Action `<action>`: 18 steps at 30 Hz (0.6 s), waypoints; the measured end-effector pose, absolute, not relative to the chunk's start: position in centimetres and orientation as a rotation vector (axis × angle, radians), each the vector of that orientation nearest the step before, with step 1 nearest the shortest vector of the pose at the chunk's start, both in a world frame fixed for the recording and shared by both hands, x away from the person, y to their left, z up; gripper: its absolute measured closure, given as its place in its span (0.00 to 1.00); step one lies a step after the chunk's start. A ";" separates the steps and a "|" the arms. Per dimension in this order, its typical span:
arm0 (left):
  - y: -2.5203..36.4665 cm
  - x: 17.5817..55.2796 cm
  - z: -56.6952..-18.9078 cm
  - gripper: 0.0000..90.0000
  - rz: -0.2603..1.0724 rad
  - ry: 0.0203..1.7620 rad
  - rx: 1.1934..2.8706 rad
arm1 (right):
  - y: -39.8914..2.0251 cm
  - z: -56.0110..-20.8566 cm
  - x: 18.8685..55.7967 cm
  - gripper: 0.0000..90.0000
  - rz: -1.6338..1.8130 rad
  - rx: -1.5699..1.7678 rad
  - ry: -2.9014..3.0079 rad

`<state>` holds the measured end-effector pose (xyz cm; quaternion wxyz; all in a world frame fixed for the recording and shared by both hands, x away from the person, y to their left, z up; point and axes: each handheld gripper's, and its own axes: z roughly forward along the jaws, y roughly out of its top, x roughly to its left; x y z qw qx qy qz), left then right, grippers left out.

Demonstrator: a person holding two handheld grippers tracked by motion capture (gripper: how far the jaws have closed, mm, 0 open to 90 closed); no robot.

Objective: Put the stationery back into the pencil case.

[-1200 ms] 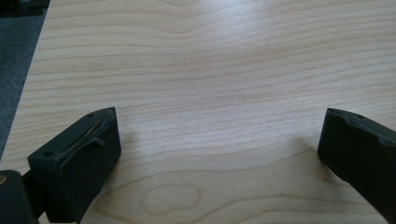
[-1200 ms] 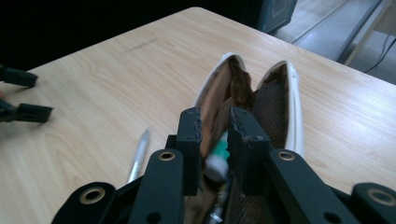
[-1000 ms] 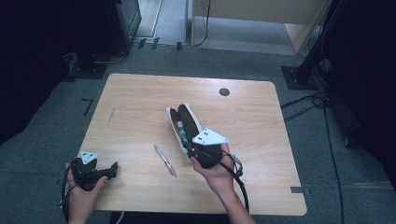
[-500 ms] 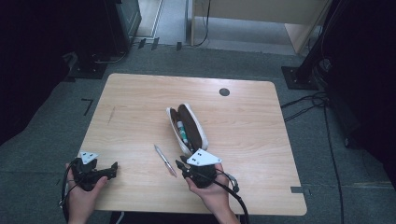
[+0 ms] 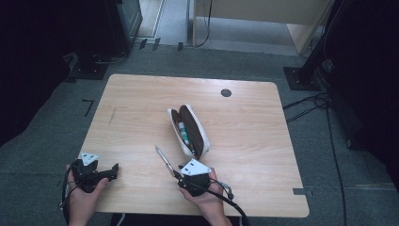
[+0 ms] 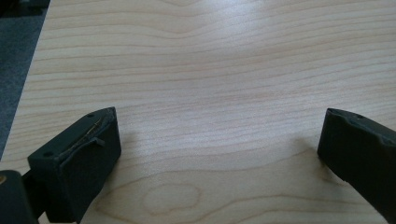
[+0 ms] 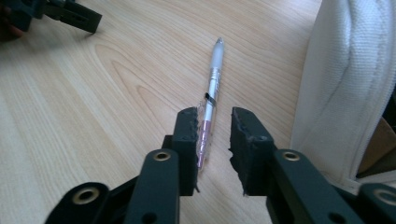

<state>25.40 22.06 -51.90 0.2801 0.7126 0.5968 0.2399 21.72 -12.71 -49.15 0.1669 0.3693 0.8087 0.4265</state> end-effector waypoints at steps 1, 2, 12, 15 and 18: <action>22.1 25.4 -51.9 0.00 0.643 1.600 1.912 | -12.6 -49.3 21.8 0.76 1.210 1.063 2.292; 22.1 25.4 -51.9 0.00 0.643 1.600 1.912 | -12.6 -49.3 21.8 0.76 1.210 1.063 2.292; 22.1 25.4 -51.9 0.00 0.643 1.600 1.911 | -12.0 -49.7 22.5 0.73 1.215 1.116 2.297; 22.1 25.4 -51.9 0.00 0.643 1.600 1.911 | -11.6 -50.0 22.4 0.73 1.209 1.105 2.309; 22.1 25.4 -51.9 0.00 0.643 1.600 1.911 | -11.3 -50.1 22.4 0.73 1.188 1.106 2.311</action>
